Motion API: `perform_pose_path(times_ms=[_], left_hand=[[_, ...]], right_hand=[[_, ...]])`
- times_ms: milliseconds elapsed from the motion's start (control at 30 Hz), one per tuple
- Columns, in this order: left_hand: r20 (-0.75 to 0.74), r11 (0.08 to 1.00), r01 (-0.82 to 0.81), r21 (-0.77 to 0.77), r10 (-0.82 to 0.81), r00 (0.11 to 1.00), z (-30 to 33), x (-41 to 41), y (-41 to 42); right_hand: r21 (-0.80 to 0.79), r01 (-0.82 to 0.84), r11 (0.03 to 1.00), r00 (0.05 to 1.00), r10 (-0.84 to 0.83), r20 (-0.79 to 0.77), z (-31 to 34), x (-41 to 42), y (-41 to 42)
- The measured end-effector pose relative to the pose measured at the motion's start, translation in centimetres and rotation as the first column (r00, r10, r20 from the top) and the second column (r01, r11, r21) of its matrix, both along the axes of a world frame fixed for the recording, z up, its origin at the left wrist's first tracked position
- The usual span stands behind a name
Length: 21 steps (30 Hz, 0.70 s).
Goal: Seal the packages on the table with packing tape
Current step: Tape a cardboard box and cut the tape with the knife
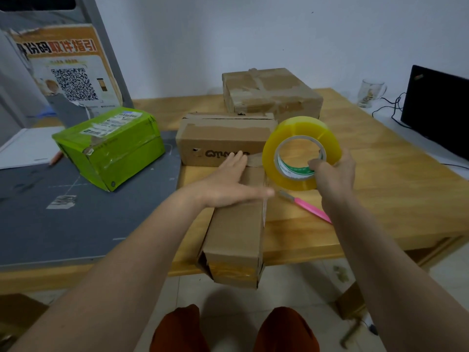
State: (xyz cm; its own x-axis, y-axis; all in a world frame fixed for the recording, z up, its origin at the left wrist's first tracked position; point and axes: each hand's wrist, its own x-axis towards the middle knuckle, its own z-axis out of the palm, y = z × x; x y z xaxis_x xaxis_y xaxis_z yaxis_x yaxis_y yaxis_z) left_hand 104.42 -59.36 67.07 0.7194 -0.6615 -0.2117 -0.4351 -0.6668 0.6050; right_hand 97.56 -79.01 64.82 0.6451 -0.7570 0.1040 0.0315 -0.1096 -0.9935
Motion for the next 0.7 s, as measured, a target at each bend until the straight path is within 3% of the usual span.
perform_pose_path(times_ms=[67,133,367,467,633,700], left_hand=[[0.080,0.984,-0.004,0.177,-0.010,0.997,0.1,-0.8,-0.8],[0.171,0.965,-0.055,0.256,0.011,0.985,0.2,-1.2,-1.9],[0.396,0.964,-0.068,0.256,-0.040,0.918,-0.1,-2.9,-4.1],[0.372,0.964,-0.101,0.246,0.003,0.928,0.0,-3.1,-4.1],[0.263,0.900,-0.322,0.292,0.248,0.932,-0.3,-3.6,-3.8],[0.260,0.890,-0.345,0.298,0.272,0.926,-0.2,-3.6,-3.8]], right_hand=[[0.004,-0.002,1.000,1.000,0.002,0.006,0.1,0.0,0.0],[-0.004,0.005,1.000,1.000,-0.005,0.013,0.1,0.0,0.0],[-0.027,0.021,0.999,1.000,-0.021,0.003,-0.1,-0.3,-0.1],[-0.008,0.008,1.000,1.000,-0.008,-0.012,-0.2,-0.5,-0.2],[0.031,-0.011,0.999,1.000,0.012,-0.018,-0.4,-0.3,0.2],[0.032,-0.007,0.999,1.000,0.008,-0.018,-0.2,-0.2,0.2]])
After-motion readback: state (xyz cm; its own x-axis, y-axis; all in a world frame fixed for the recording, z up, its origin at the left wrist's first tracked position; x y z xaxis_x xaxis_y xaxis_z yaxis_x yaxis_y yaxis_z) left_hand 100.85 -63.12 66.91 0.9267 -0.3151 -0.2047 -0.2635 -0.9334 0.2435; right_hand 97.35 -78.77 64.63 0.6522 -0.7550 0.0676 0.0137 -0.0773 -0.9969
